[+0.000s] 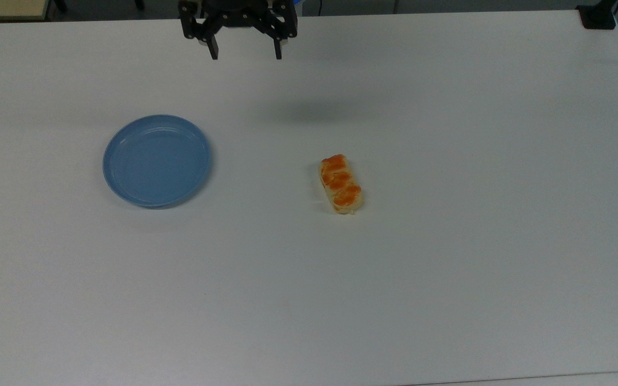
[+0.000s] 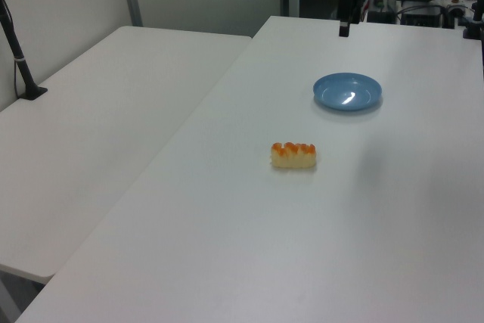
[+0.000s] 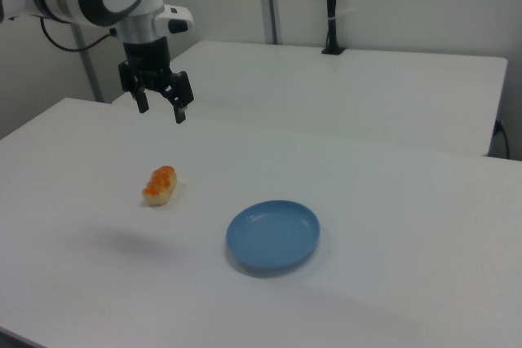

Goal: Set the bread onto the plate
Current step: 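Move the open gripper down over the orange-topped bread roll, then close the gripper on the bread roll and lift it, then carry the held bread roll over the light blue plate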

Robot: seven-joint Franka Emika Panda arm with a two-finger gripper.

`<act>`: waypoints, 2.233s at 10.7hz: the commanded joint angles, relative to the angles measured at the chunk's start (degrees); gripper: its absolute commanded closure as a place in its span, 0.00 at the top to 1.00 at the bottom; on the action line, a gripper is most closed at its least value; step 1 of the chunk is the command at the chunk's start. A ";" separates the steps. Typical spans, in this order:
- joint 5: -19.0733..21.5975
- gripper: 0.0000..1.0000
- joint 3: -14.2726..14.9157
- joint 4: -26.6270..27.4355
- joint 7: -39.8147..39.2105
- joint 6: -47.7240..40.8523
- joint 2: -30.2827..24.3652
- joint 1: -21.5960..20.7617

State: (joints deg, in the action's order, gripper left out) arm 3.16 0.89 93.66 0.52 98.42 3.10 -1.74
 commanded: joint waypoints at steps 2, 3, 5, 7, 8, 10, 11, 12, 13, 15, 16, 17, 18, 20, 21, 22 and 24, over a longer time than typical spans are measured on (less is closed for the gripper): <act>0.62 1.00 1.73 -0.76 0.45 10.97 9.09 -10.09; 0.53 1.00 2.96 -0.58 0.71 14.05 11.55 -13.34; 0.00 1.00 3.06 -0.49 0.97 17.84 16.30 -15.92; -0.70 1.00 3.06 -0.23 0.89 20.22 20.00 -16.54; -1.57 1.00 3.06 0.38 1.24 22.23 21.32 -17.41; -3.85 1.00 3.06 0.83 1.77 24.36 23.87 -17.51; -4.65 1.00 3.06 0.91 1.94 24.36 24.75 -17.51; -5.35 0.95 3.06 1.61 1.94 24.45 24.94 -17.51; -5.97 0.85 3.06 2.23 2.03 24.89 24.94 -17.59; -6.24 0.53 2.71 2.76 4.13 25.07 24.85 -17.77; -6.24 0.36 2.62 2.50 4.49 24.89 24.42 -17.77; -6.07 0.32 2.62 2.24 5.01 24.28 22.41 -17.68; -5.89 0.32 2.54 2.32 5.02 22.71 18.91 -17.16; -5.45 0.33 2.54 0.40 3.80 13.60 12.40 -14.54; -5.27 0.33 2.45 0.21 0.22 9.73 8.80 -12.34; -4.23 0.33 2.88 -0.05 -4.17 6.47 5.72 -10.50; -4.21 0.33 4.11 -3.03 -13.83 -0.31 3.85 -4.17</act>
State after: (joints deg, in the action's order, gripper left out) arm -1.85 3.68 91.52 -3.87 103.15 9.09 -10.92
